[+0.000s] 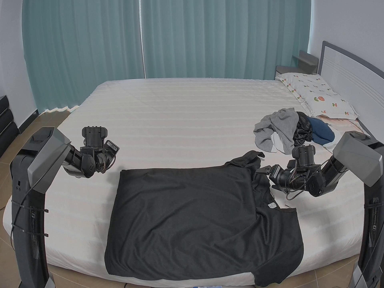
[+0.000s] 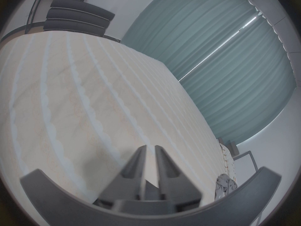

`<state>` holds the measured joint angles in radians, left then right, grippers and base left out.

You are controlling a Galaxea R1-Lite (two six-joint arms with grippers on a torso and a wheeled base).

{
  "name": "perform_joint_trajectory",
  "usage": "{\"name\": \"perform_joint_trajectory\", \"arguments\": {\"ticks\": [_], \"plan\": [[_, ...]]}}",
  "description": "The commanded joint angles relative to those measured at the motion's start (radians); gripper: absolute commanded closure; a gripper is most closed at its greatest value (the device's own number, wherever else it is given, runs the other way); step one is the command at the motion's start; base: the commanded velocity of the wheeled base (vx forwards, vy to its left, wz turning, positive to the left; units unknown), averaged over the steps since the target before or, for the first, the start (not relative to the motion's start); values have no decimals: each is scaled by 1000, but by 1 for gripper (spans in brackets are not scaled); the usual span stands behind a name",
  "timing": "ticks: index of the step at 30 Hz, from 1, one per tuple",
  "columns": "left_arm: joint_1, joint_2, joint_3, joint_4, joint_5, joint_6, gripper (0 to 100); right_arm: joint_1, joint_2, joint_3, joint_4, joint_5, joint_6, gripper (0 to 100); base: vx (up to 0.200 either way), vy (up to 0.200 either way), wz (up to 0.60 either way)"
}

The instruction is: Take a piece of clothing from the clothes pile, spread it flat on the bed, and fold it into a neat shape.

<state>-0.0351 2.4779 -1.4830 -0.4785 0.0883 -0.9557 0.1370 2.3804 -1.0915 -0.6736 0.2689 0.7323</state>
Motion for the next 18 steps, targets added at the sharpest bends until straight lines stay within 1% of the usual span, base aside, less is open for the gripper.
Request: {"name": "perform_joint_trajectory", "arguments": {"ticks": [1, 4, 5, 8, 10, 18], "plan": [[-2, 18, 3, 24, -47, 3, 0, -5, -3, 5, -3, 1, -2, 0, 0, 0, 0], [-2, 27, 4, 64, -91, 22, 0, -7, -4, 8, -3, 1, -2, 0, 0, 0, 0], [-2, 29, 6, 66, -93, 23, 0, -7, -4, 8, -3, 1, -2, 0, 0, 0, 0], [-3, 53, 7, 84, -104, 92, 0, -7, -9, 10, -3, 1, -2, 0, 0, 0, 0], [-9, 64, 13, 81, -104, 117, 0, -7, -10, 10, -3, 3, -4, 0, 0, 0, 0], [-43, 87, 6, 74, -107, 124, 0, -7, -10, 10, -4, 3, -4, 0, 0, 0, 0]]}}
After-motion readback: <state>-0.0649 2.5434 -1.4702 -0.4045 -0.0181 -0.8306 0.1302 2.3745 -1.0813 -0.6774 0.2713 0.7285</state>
